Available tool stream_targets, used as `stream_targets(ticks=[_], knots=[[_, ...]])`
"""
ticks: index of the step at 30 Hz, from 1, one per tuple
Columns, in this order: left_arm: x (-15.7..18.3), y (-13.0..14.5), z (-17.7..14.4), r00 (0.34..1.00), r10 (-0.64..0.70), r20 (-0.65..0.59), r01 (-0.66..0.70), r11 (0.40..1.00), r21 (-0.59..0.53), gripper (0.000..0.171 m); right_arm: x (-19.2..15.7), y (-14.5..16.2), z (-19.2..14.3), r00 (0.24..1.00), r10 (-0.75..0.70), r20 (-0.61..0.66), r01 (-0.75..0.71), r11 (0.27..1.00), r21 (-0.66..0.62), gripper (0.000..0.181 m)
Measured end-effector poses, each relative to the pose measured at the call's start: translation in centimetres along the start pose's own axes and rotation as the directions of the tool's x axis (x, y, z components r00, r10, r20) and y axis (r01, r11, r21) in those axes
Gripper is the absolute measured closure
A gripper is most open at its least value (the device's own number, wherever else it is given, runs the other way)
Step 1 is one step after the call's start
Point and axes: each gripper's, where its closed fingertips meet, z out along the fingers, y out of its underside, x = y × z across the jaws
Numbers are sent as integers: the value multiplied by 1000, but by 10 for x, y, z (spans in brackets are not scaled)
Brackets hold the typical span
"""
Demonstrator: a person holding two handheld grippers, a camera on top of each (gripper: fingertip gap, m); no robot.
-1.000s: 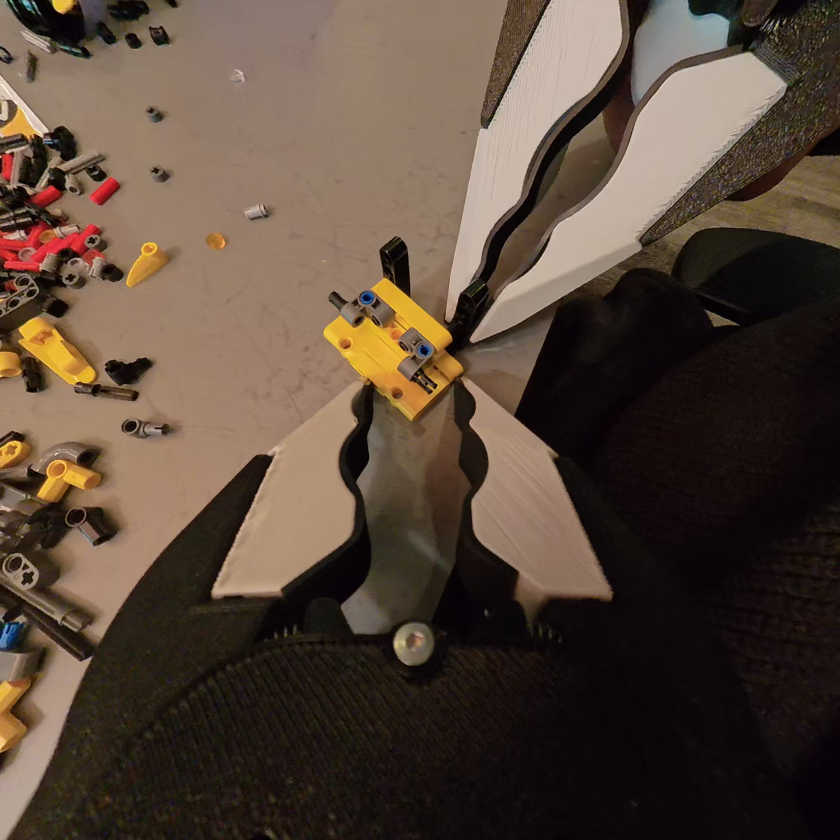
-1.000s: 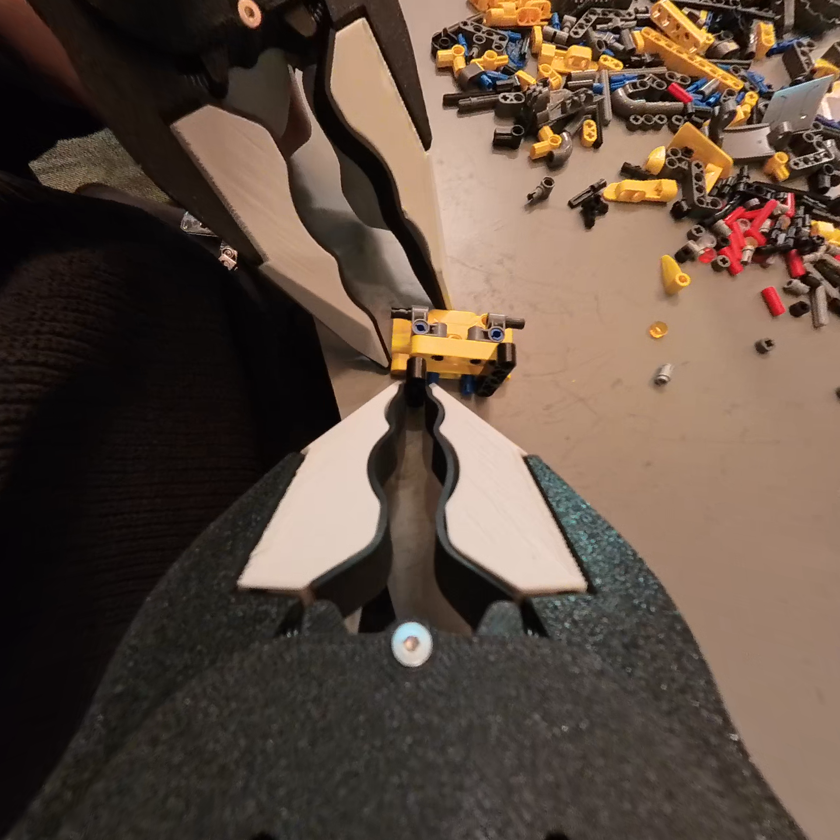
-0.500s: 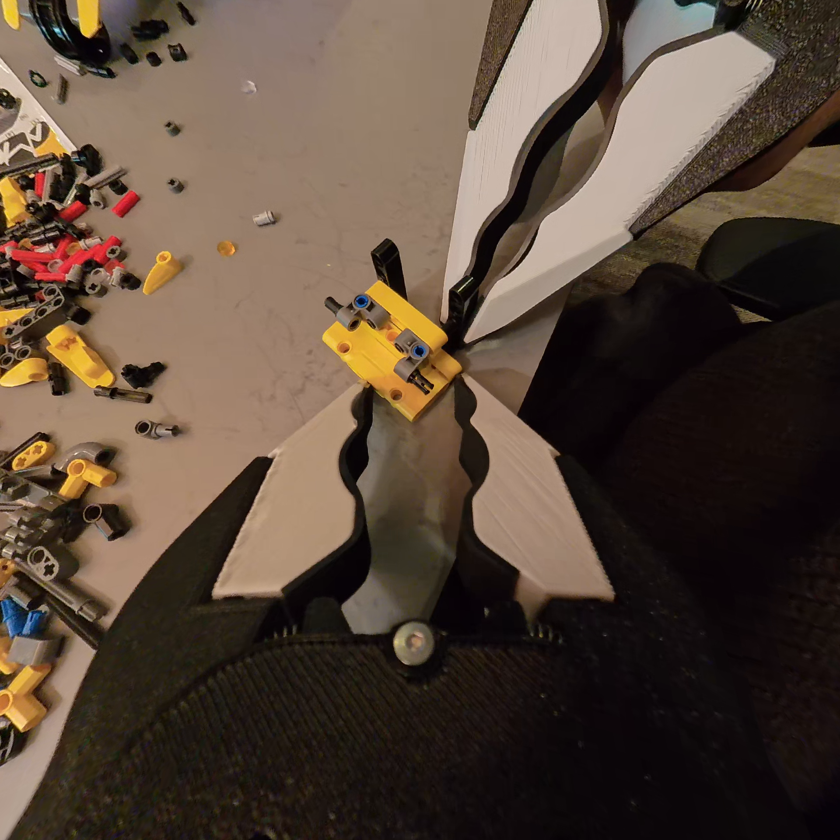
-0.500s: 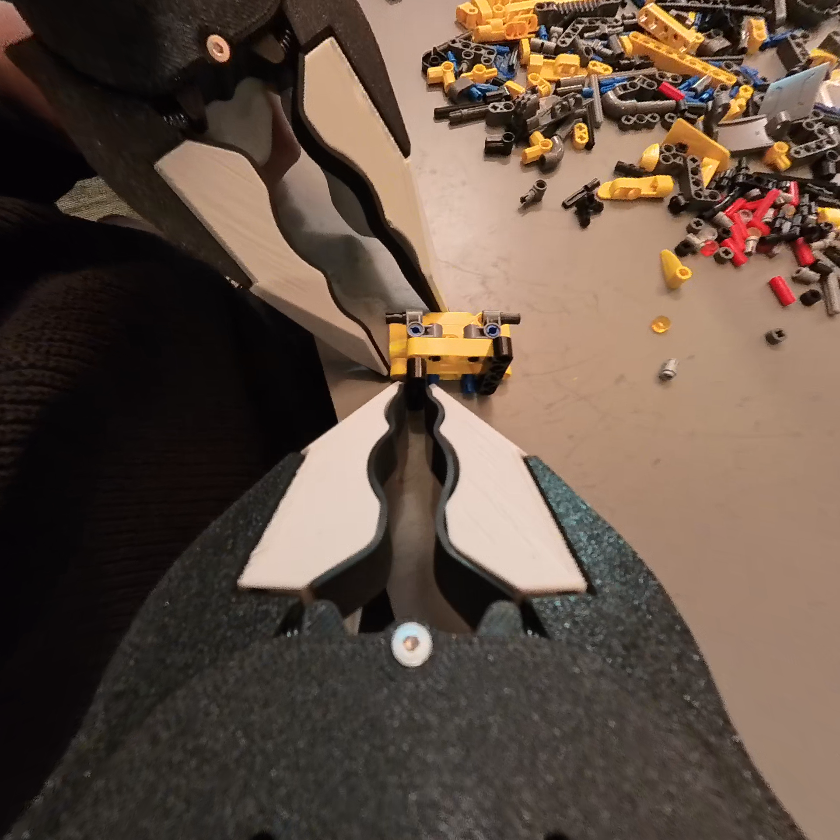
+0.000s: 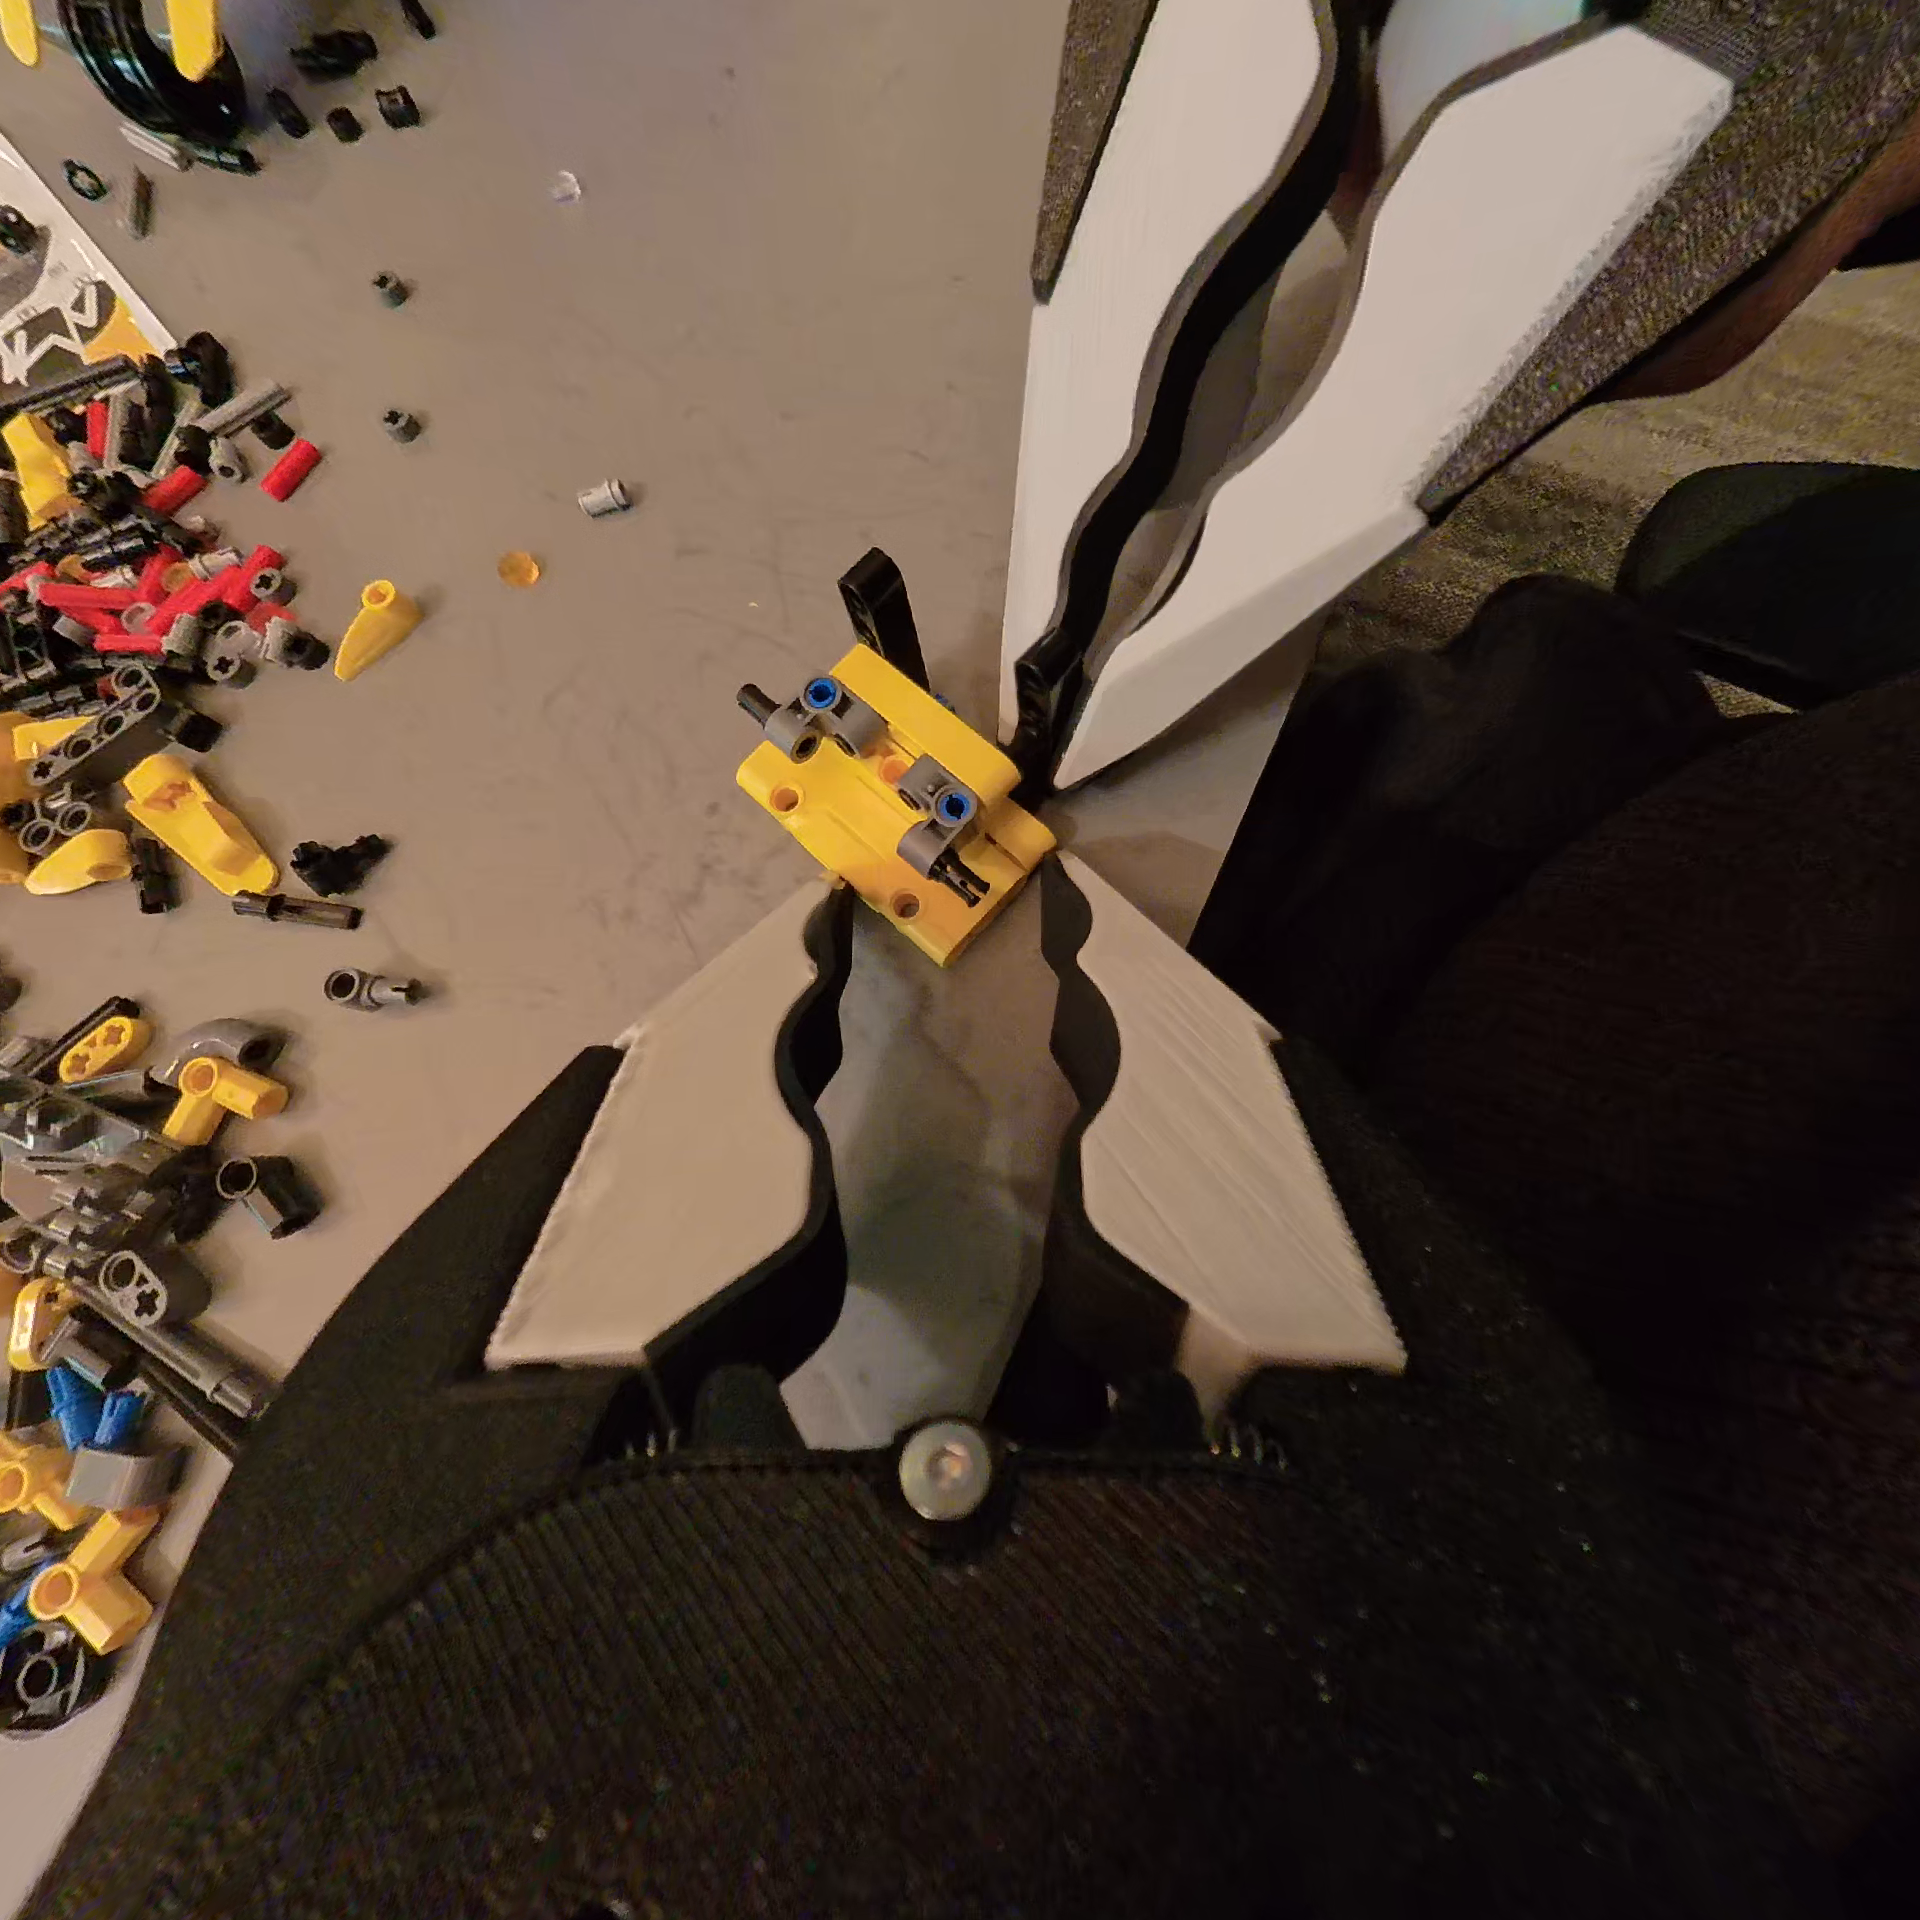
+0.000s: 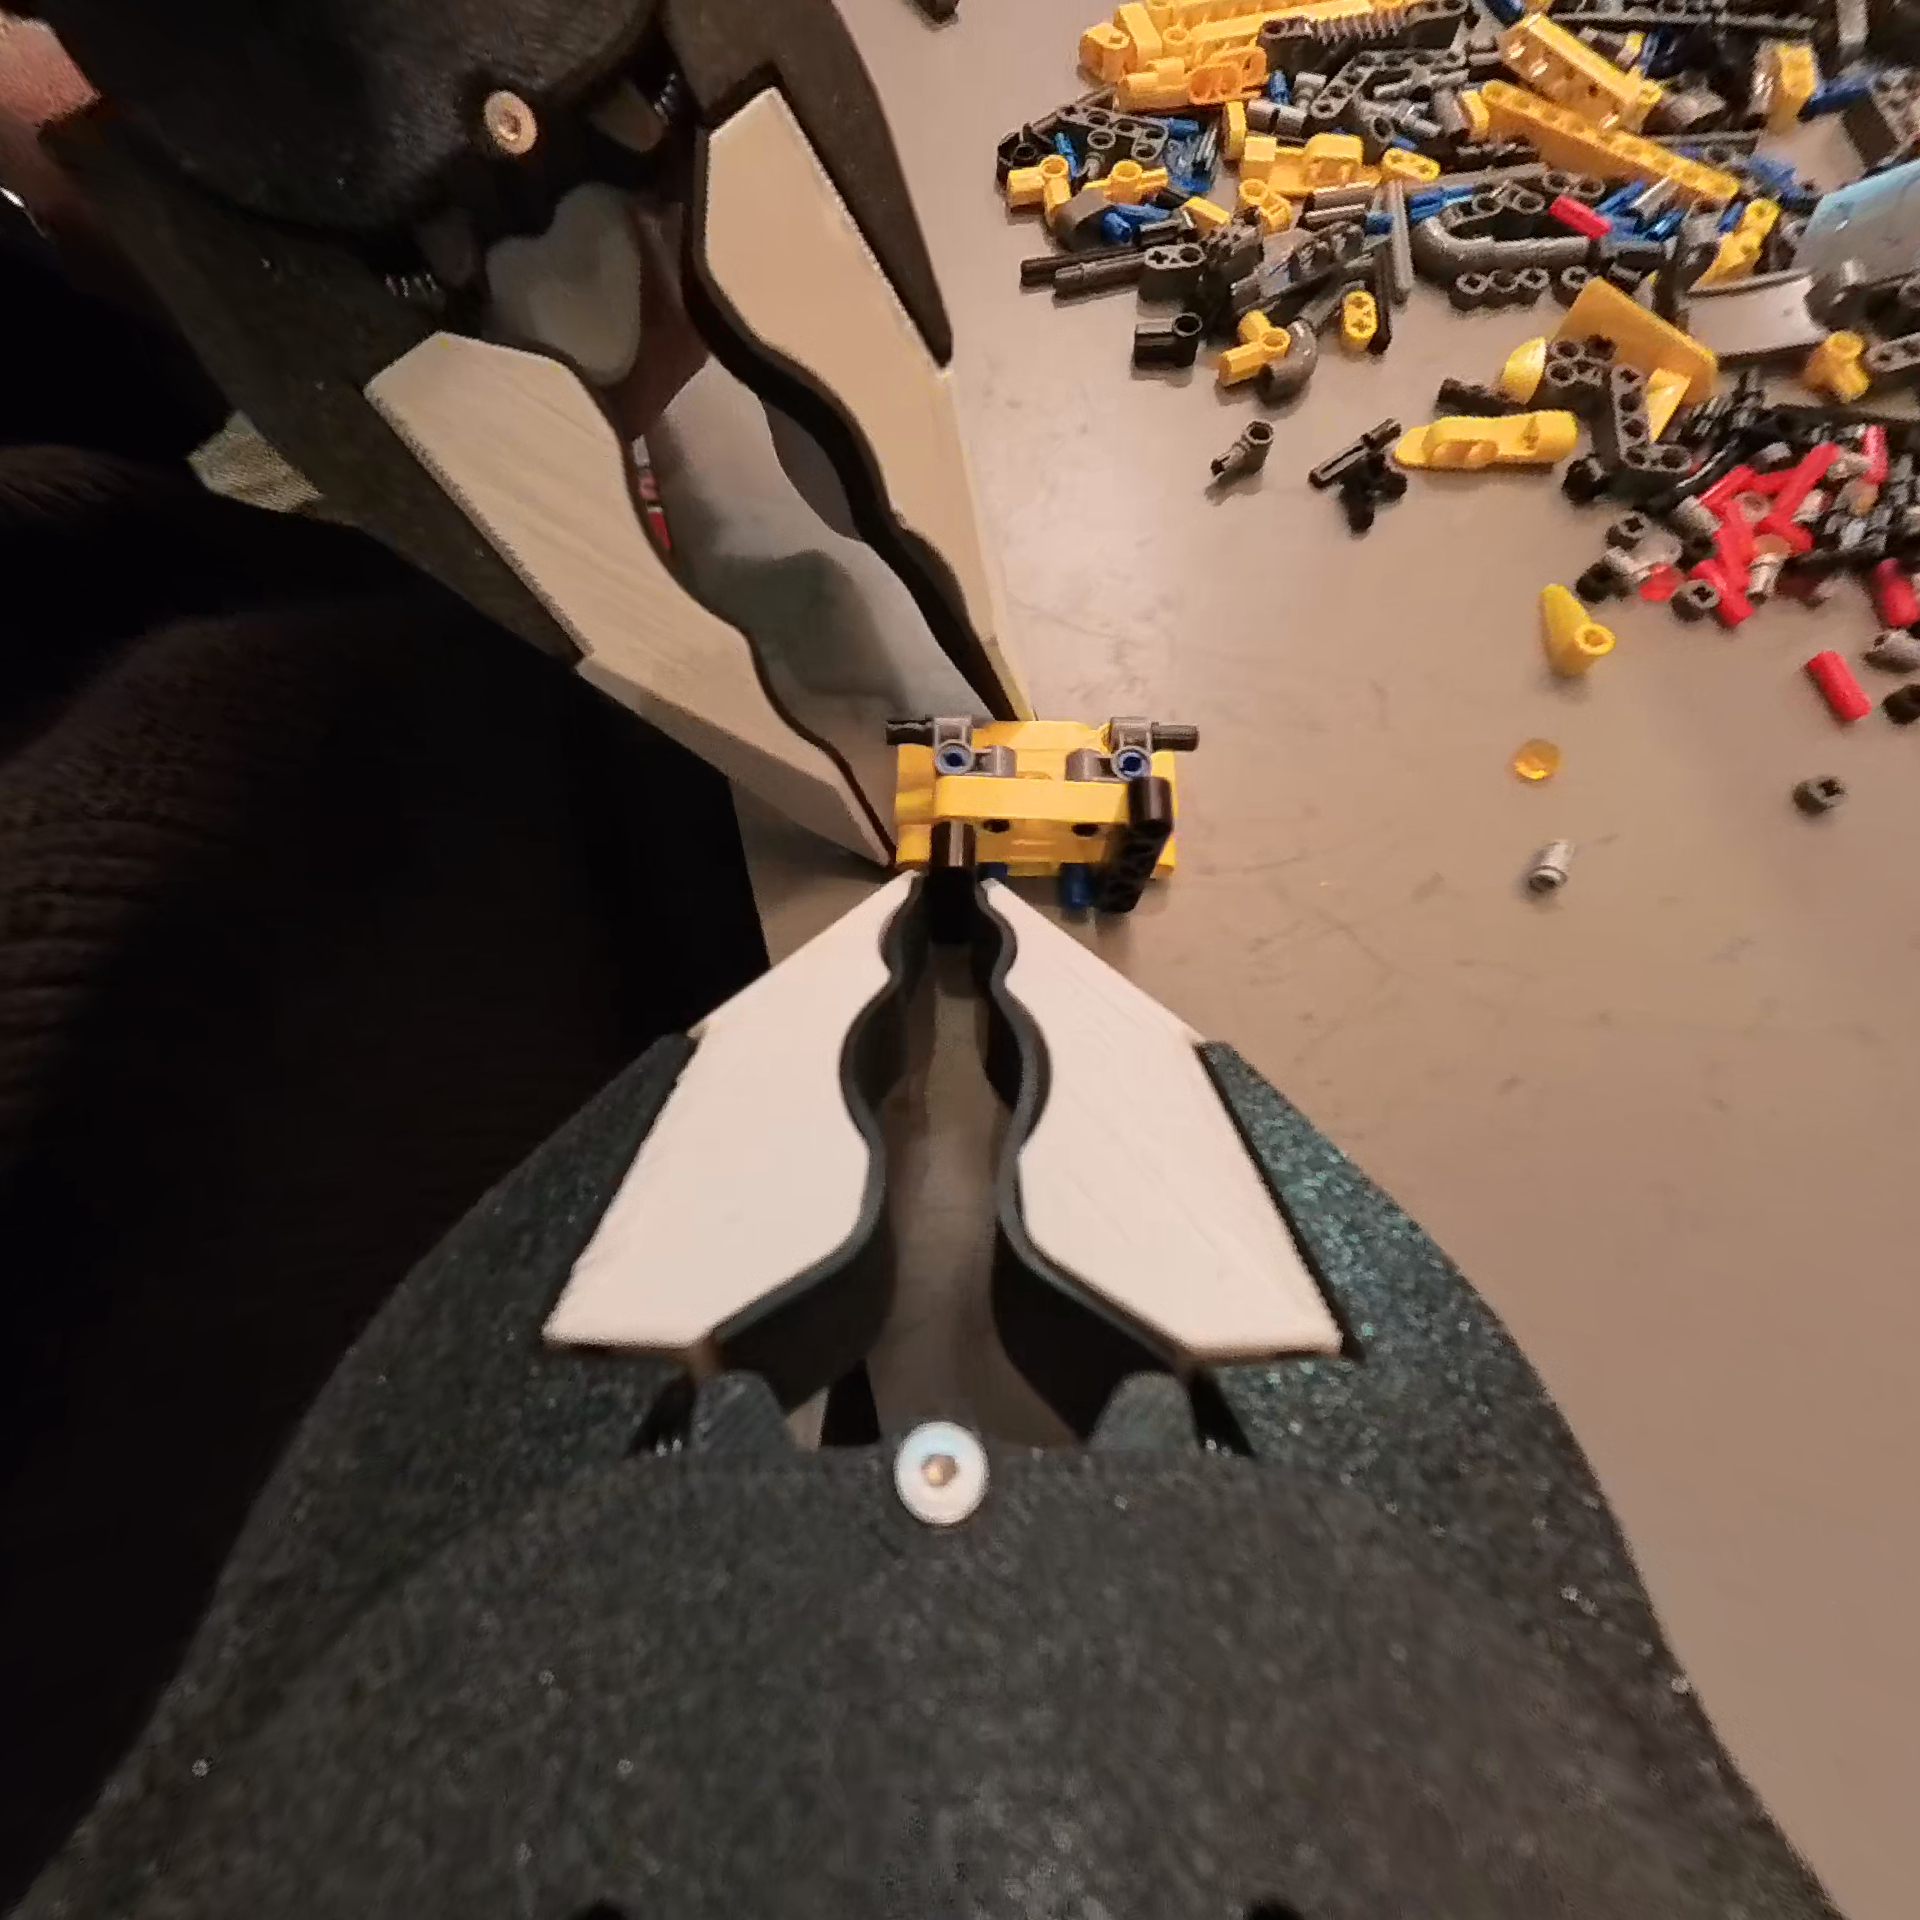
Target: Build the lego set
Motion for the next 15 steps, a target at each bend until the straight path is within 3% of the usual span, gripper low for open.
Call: stream_targets(ticks=[4, 15], knots=[[0, 0, 0, 1000, -5, -4, 5, 1000, -2, 136, 0, 0, 0, 998, -55, -28, 55, 998, -5, 176], [-1, 0, 1, 1000, -6, -7, 6, 1000, -16, 135, 1, -1, 1, 999, 44, 32, -44, 999, 0, 176]])
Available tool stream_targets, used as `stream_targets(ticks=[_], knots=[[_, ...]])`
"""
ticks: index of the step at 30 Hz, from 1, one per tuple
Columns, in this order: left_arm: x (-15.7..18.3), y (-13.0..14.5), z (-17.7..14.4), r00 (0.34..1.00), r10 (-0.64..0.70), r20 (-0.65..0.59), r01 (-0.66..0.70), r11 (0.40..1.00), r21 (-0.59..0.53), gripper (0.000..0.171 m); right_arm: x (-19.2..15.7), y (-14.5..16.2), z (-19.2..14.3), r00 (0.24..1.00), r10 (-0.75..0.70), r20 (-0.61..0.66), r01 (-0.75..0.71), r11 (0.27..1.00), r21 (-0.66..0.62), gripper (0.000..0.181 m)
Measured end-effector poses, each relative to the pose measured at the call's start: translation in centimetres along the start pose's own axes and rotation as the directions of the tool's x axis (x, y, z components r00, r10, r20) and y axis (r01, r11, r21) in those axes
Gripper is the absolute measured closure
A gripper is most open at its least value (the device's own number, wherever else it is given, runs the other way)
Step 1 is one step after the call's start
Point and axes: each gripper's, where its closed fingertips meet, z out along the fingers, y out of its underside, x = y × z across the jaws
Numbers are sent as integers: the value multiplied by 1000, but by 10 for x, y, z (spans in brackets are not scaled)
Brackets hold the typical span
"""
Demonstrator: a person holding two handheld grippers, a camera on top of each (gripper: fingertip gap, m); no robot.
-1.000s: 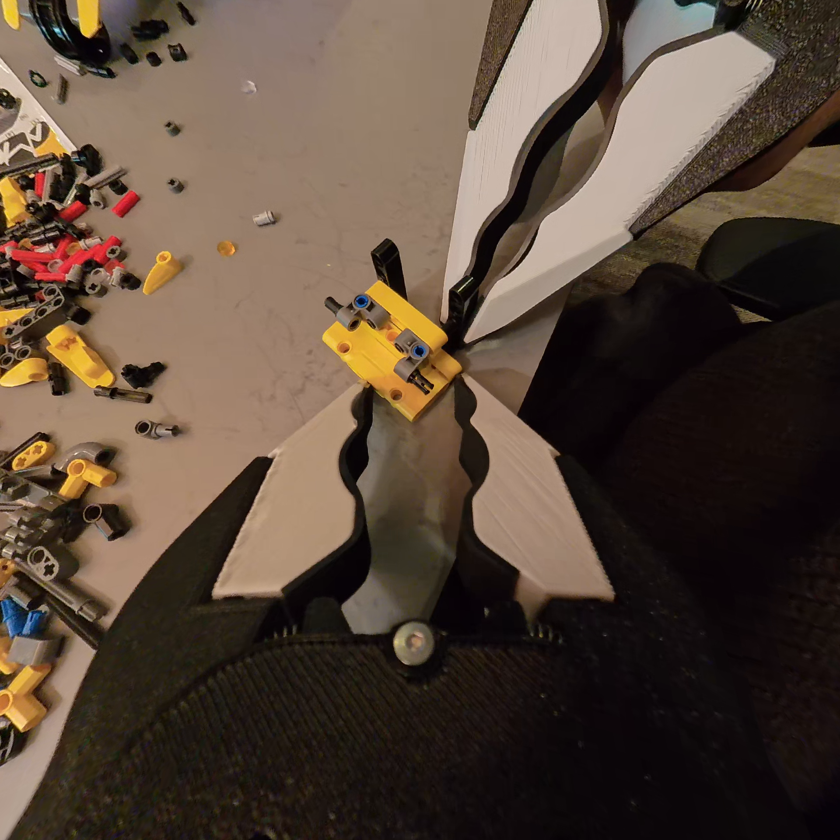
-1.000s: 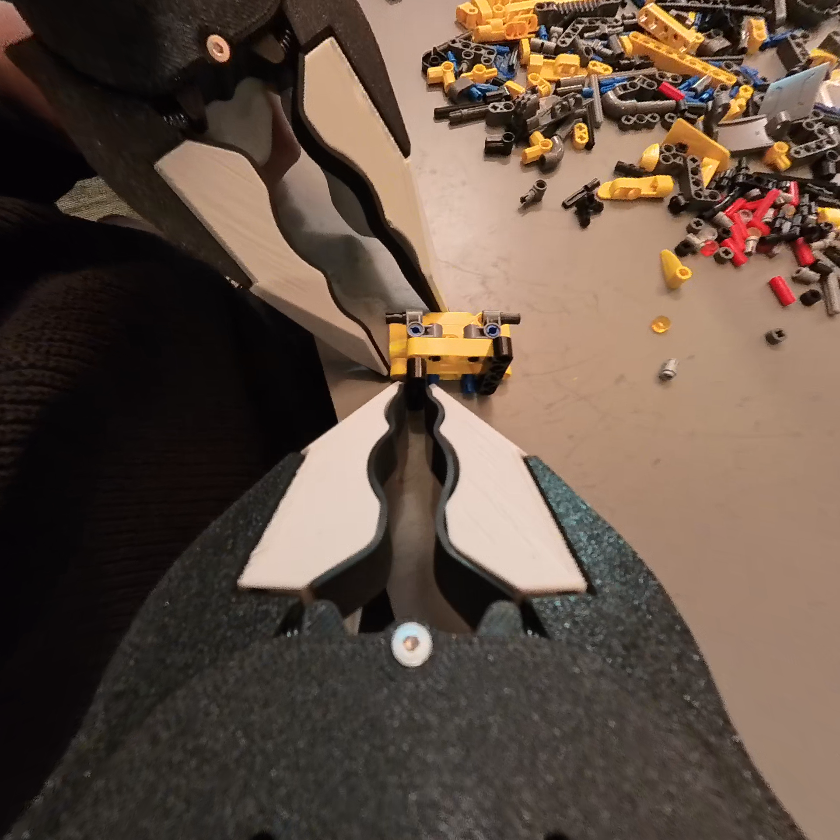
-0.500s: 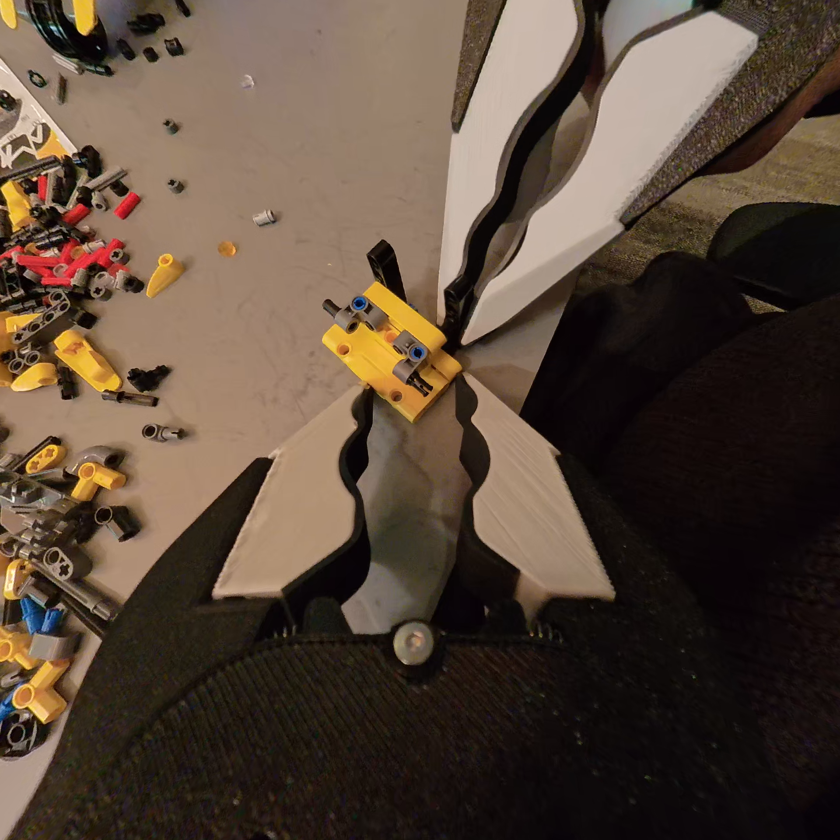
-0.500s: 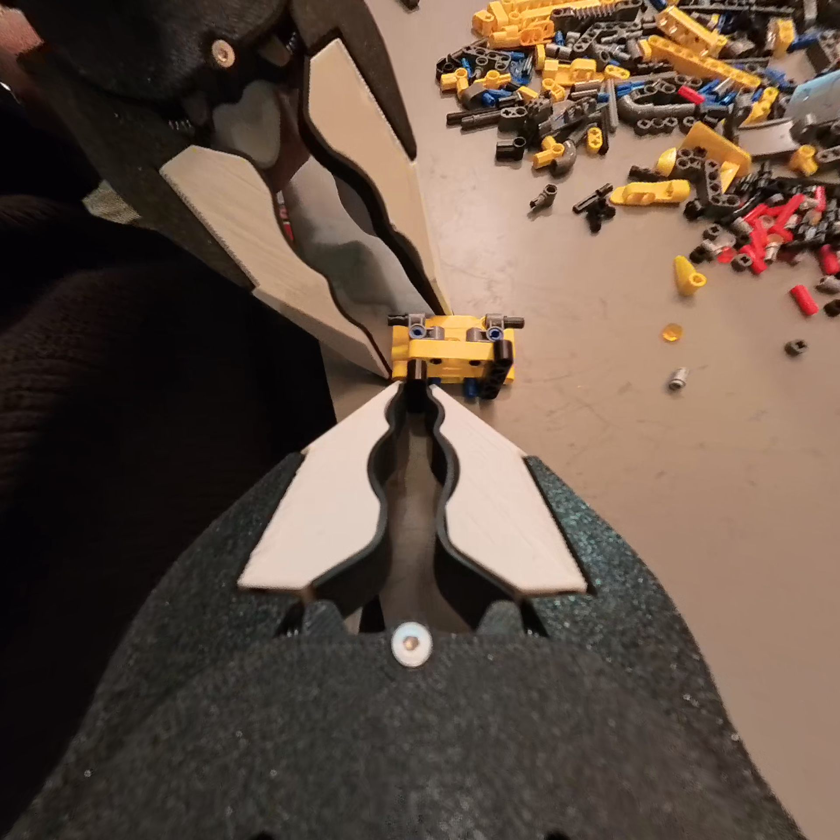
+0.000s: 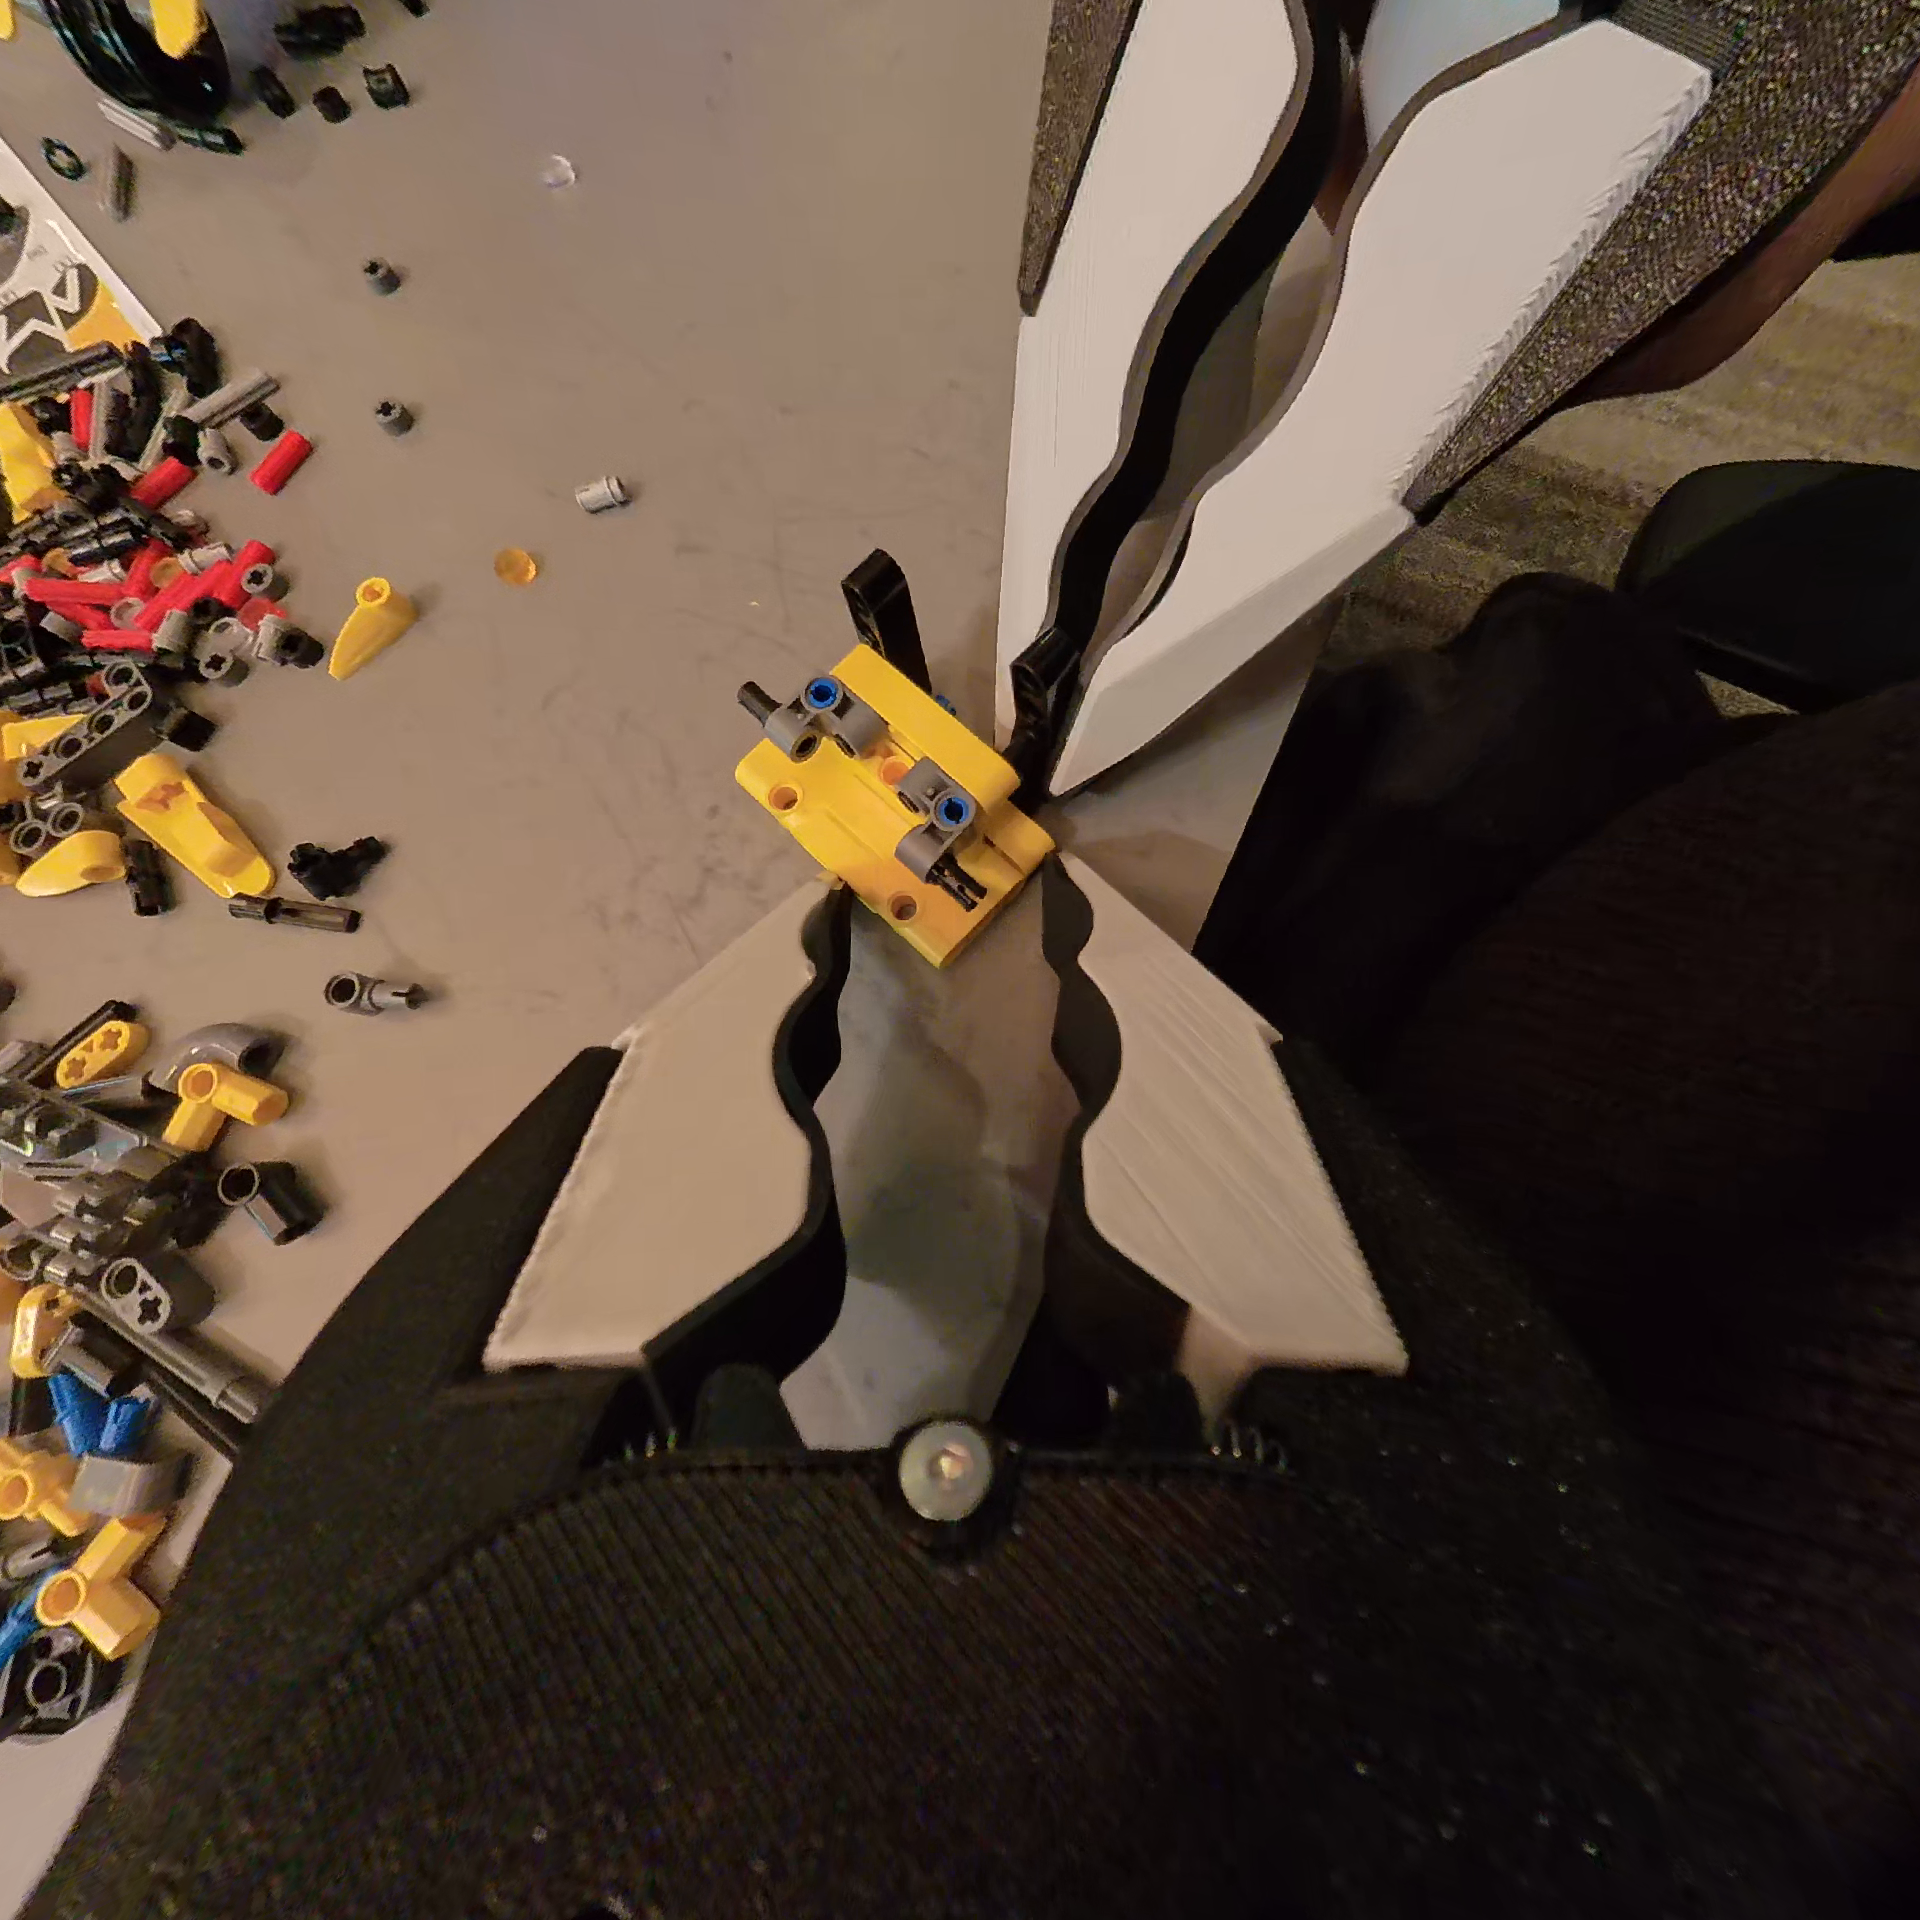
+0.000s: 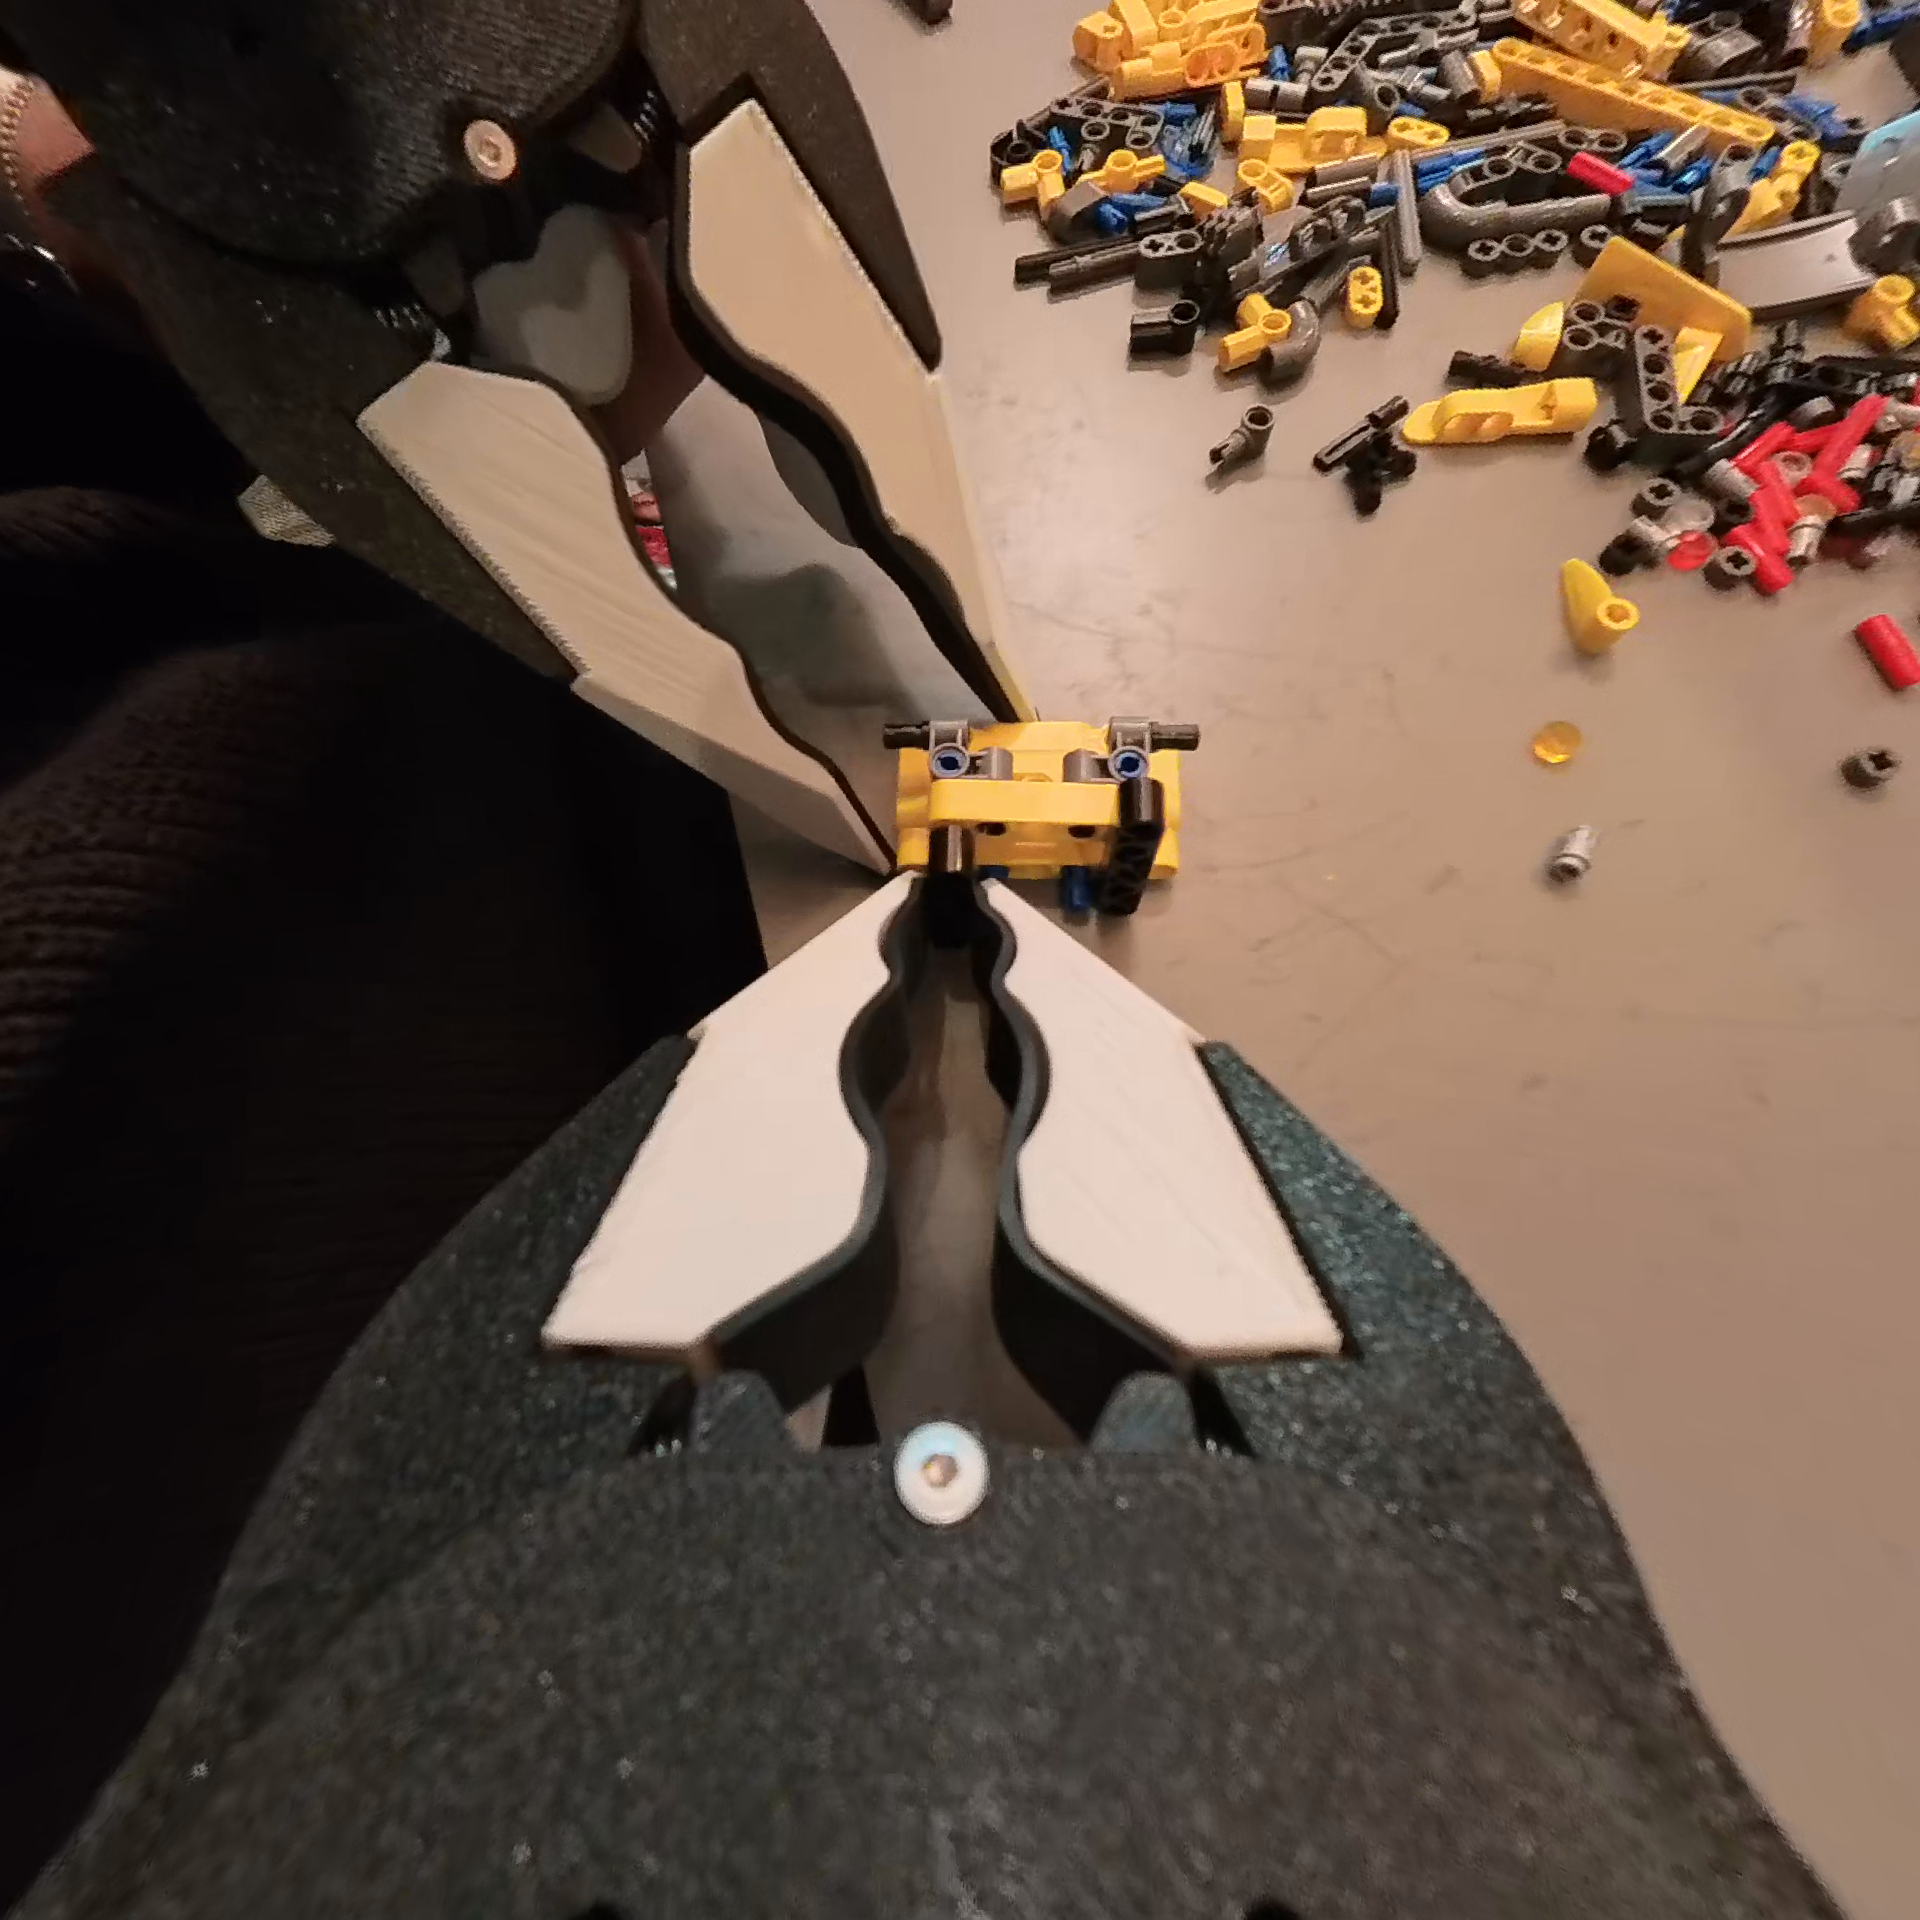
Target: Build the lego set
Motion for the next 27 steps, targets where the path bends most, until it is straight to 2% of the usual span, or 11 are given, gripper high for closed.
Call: stream_targets(ticks=[9, 14, 19, 27], knots=[[0, 0, 0, 1000, 0, -8, 0, 1000, -23, 135, 0, -1, 2, 992, -93, -90, 93, 996, -7, 176], [0, 0, 0, 1000, -5, -8, 5, 1000, -19, 135, 1, -1, 2, 999, 35, -18, -35, 999, 3, 177], [-1, 0, 0, 1000, -17, -10, 17, 1000, -15, 135, 1, 0, 2, 997, -13, -71, 13, 1000, 3, 175], [0, 0, 0, 999, -17, -36, 17, 1000, -4, 138, 2, 3, -2, 995, 32, -91, -31, 999, 11, 174]])
